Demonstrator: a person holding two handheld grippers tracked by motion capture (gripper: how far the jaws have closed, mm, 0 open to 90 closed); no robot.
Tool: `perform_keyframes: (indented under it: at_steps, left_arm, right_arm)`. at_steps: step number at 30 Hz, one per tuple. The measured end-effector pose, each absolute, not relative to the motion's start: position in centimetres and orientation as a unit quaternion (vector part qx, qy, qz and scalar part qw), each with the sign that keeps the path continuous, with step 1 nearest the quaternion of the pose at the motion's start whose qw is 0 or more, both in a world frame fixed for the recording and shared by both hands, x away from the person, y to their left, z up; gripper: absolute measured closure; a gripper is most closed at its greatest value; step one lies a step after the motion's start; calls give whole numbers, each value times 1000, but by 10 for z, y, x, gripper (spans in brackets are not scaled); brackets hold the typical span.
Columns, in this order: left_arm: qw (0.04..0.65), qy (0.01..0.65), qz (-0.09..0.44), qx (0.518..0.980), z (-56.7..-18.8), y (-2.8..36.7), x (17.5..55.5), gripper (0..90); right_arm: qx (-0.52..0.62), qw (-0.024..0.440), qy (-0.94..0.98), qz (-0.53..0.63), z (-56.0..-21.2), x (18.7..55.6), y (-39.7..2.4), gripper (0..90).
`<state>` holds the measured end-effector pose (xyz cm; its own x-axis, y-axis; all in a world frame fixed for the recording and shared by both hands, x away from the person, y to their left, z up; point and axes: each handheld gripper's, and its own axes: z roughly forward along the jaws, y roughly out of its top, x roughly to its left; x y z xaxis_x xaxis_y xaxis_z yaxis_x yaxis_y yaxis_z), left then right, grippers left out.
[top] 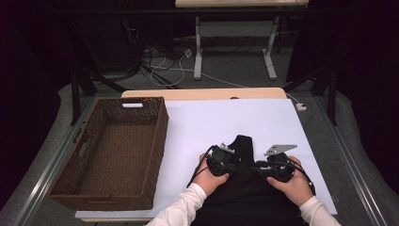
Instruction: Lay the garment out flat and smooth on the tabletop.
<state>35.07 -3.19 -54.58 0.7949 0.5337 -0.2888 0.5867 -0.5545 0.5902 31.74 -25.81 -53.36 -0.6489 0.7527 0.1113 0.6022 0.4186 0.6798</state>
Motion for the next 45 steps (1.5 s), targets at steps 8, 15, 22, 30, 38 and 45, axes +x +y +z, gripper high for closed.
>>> perform_keyframes:
  at_steps: [8,15,22,30,38,45]
  left_arm:
    - [366,307,0,879,-521,-23,350,620]
    - [361,324,47,873,-510,-13,371,610]
    - [357,326,57,873,-512,-30,394,612]
    - [341,311,47,886,-516,-56,402,641]
    - [317,313,52,894,-520,-59,403,866]
    - [340,355,104,865,-503,-24,407,878]
  right_arm:
    - [402,108,839,351,-536,320,-260,612]
    - [405,110,835,356,-536,320,-260,613]
    - [409,111,833,356,-534,320,-263,612]
    - [415,108,826,365,-533,320,-266,612]
    - [413,110,825,369,-533,320,-268,612]
    - [416,112,822,372,-532,322,-269,613]
